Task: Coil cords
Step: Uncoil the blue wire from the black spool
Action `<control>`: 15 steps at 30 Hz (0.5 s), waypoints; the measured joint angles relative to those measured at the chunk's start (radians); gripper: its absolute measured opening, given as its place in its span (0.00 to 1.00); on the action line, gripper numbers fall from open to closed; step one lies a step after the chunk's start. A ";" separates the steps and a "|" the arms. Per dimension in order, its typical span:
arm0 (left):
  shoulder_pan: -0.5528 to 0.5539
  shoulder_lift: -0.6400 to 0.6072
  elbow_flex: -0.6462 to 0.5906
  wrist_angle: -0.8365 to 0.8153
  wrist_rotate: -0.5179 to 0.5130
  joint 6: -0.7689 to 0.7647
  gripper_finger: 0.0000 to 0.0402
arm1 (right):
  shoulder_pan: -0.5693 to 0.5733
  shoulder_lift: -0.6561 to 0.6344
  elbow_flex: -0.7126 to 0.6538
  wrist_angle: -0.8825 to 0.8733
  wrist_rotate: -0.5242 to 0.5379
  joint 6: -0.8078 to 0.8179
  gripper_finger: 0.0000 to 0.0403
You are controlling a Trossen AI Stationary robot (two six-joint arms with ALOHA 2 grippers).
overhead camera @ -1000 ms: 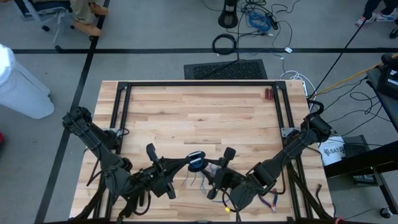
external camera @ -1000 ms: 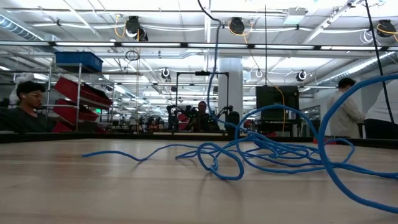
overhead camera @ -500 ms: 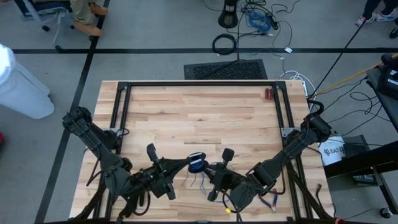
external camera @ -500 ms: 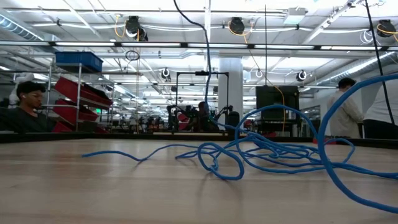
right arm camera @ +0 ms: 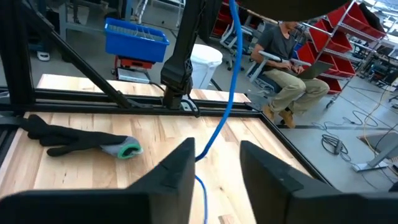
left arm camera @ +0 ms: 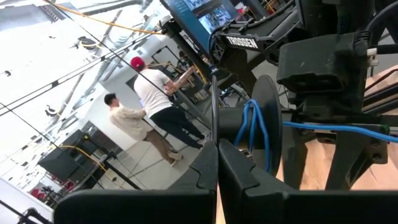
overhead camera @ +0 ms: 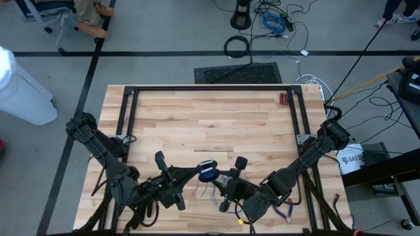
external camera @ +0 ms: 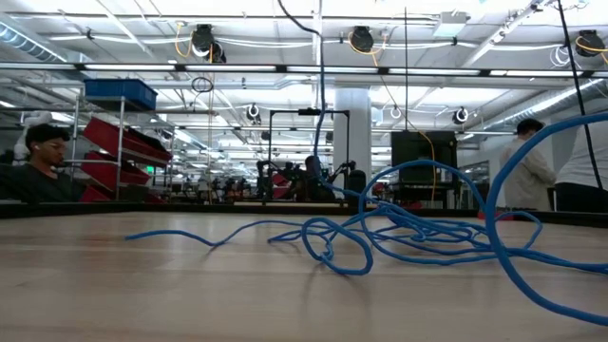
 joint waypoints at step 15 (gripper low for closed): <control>0.000 0.000 0.000 0.000 0.000 -0.001 0.00 | -0.009 0.000 0.000 0.001 -0.055 0.003 0.27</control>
